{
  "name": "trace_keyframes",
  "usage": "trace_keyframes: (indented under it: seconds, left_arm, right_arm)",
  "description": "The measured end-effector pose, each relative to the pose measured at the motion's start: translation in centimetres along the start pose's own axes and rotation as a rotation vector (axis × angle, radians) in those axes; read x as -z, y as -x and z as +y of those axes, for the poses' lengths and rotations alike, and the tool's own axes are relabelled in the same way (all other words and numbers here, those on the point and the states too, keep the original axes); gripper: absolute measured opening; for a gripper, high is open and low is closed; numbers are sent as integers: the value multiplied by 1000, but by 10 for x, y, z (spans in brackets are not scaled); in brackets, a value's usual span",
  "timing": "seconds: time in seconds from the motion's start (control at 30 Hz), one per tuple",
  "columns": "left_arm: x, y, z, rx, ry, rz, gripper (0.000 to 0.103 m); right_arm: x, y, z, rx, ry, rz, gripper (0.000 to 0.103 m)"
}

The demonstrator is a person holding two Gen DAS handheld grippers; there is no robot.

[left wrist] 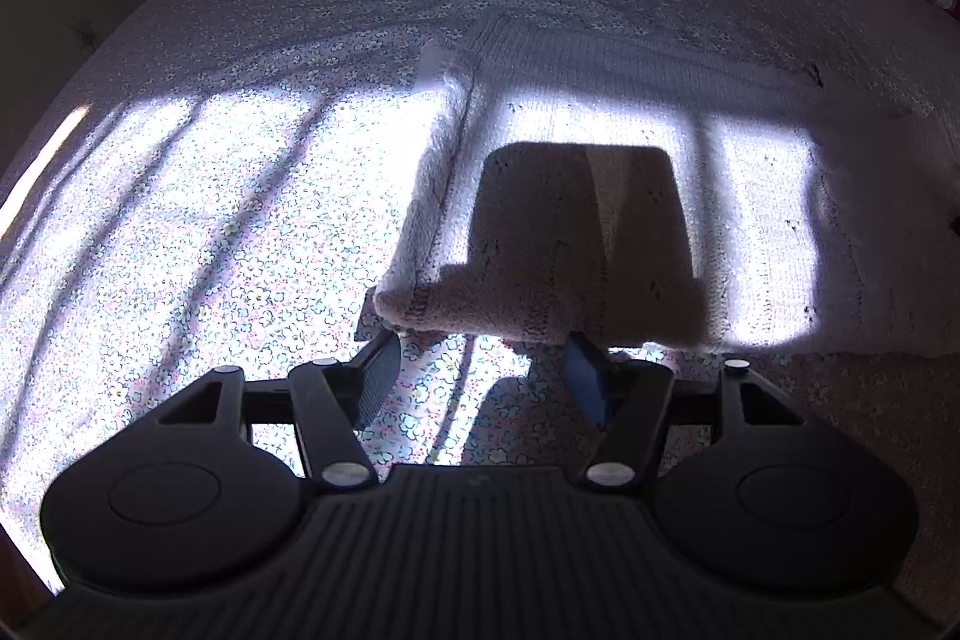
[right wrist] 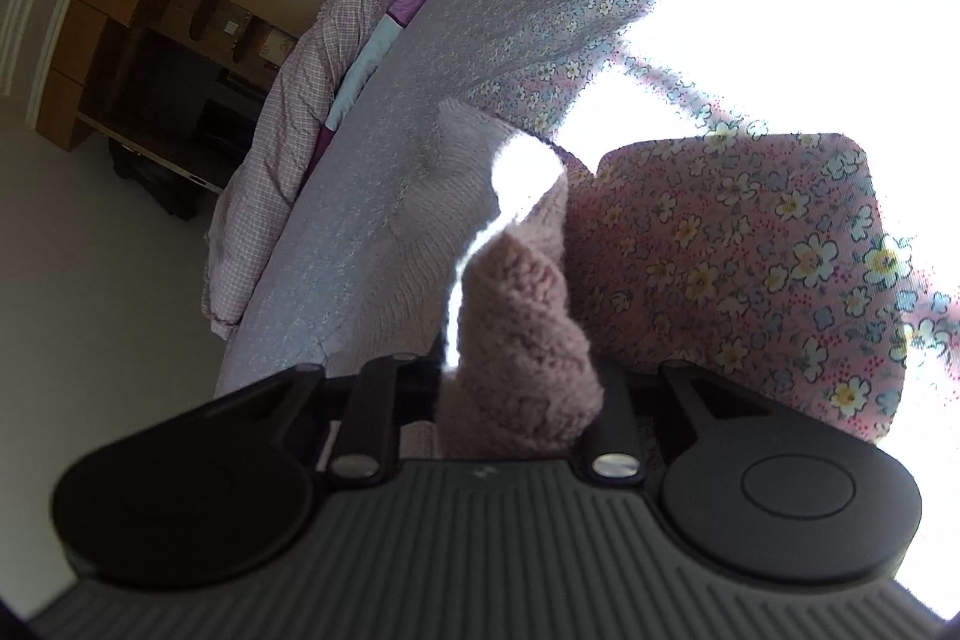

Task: Fold small clothes
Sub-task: 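Grasp the cardigan's sleeve end with the right gripper and lift it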

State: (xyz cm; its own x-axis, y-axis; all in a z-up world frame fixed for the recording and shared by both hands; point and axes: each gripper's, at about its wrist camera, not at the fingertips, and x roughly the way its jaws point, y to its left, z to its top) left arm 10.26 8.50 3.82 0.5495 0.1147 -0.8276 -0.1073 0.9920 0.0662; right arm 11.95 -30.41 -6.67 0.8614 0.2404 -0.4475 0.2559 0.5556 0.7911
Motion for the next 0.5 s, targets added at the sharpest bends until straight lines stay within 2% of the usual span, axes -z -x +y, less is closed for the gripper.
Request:
trace_keyframes:
  seconds: [0.5]
  left_arm:
    - [-1, 14, 6, -20, -19, -35, 67]
  right_arm:
    - [-2, 16, 42, -38, 127, -26, 25]
